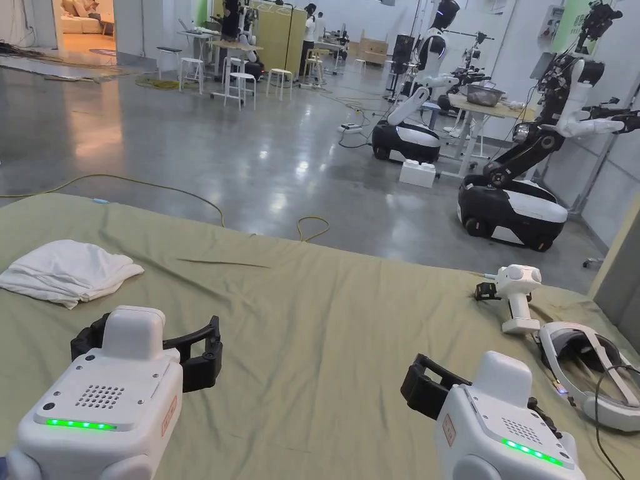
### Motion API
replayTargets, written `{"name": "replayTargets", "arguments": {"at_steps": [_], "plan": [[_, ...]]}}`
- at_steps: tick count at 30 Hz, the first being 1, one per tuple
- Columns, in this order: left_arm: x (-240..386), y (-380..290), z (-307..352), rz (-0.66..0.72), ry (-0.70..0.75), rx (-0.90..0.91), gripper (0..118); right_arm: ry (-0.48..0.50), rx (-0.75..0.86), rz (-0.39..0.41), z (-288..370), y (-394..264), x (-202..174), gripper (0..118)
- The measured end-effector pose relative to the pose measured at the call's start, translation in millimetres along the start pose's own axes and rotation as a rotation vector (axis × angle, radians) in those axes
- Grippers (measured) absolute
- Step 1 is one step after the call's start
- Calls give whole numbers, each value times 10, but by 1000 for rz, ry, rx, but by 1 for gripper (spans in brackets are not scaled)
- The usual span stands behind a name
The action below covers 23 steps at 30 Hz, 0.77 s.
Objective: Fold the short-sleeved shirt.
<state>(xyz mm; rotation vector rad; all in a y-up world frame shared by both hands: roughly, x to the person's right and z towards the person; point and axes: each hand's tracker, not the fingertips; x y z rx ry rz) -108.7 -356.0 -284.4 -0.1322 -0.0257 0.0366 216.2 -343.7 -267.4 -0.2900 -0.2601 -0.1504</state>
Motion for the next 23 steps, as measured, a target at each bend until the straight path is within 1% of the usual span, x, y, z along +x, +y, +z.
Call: {"name": "replayTargets", "arguments": {"at_steps": [5,14,17,20,23], "plan": [[22,-21,-5,-27,5,-8,104,14,1,9,13,-3,-3,118],[16,-79,-16,-33,-3,-28,104,24,10,19,33,-34,15,118],[8,-99,-27,-39,-6,-35,104,23,14,23,30,-28,16,116],[-4,-118,-44,-44,-5,-38,104,28,-30,-2,-34,5,48,116],[-18,-141,-73,-47,2,-39,104,31,-39,-12,-85,-5,79,116]]}}
